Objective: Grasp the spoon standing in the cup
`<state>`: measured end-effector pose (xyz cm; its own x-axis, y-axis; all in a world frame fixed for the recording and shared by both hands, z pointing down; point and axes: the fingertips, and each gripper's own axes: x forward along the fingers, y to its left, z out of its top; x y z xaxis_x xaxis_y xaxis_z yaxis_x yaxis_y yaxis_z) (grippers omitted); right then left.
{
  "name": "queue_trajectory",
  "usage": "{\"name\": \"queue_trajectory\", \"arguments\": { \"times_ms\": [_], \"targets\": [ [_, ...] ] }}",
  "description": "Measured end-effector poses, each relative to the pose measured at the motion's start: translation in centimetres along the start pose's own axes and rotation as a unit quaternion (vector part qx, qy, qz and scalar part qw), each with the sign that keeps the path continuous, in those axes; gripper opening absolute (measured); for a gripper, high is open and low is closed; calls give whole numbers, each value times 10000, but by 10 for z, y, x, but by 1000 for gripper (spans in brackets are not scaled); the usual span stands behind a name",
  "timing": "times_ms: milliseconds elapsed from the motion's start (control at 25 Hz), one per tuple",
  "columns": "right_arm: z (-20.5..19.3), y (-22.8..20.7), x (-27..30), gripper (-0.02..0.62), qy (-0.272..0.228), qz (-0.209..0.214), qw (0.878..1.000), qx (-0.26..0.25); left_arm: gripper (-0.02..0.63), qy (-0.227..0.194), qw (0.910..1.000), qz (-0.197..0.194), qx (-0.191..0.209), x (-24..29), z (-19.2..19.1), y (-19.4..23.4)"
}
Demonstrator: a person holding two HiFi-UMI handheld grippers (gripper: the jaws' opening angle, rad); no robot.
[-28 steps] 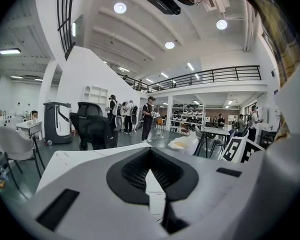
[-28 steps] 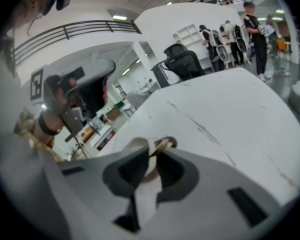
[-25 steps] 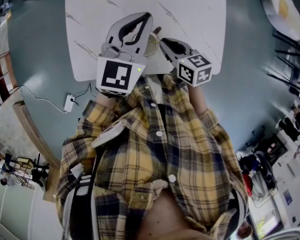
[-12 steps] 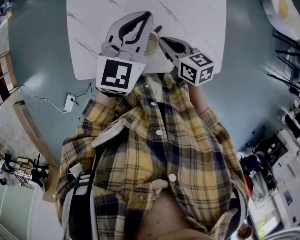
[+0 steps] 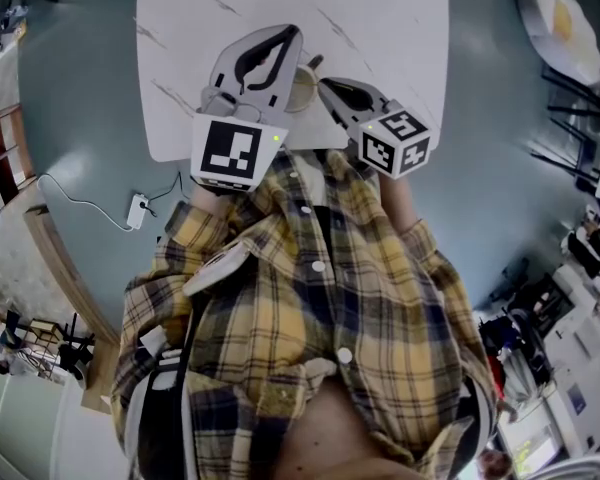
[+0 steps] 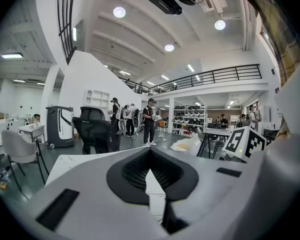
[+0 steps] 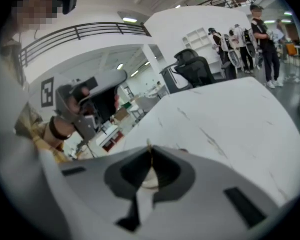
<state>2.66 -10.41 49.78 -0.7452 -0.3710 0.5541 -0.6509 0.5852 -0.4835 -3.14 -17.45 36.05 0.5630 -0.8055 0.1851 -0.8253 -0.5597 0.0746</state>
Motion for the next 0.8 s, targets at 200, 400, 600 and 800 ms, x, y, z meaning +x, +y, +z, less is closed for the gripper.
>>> {"name": "queue_trajectory", "arguments": {
  "times_ms": [200, 400, 600, 800],
  "targets": [
    [13, 8, -11, 34, -92, 26, 9998, -149, 15, -52, 10000, 74, 39, -6, 8, 1],
    [34, 16, -26, 34, -290, 113, 9991, -271, 15, -154, 9997, 185, 66, -9, 19, 3],
    [54, 20, -39, 34, -450, 253, 9975, -477, 15, -227, 9991, 341, 78, -7, 25, 5],
    [77, 33, -44, 32, -579, 419, 9941, -812, 15, -257, 9982, 537, 119, -11, 30, 9]
  ]
}}
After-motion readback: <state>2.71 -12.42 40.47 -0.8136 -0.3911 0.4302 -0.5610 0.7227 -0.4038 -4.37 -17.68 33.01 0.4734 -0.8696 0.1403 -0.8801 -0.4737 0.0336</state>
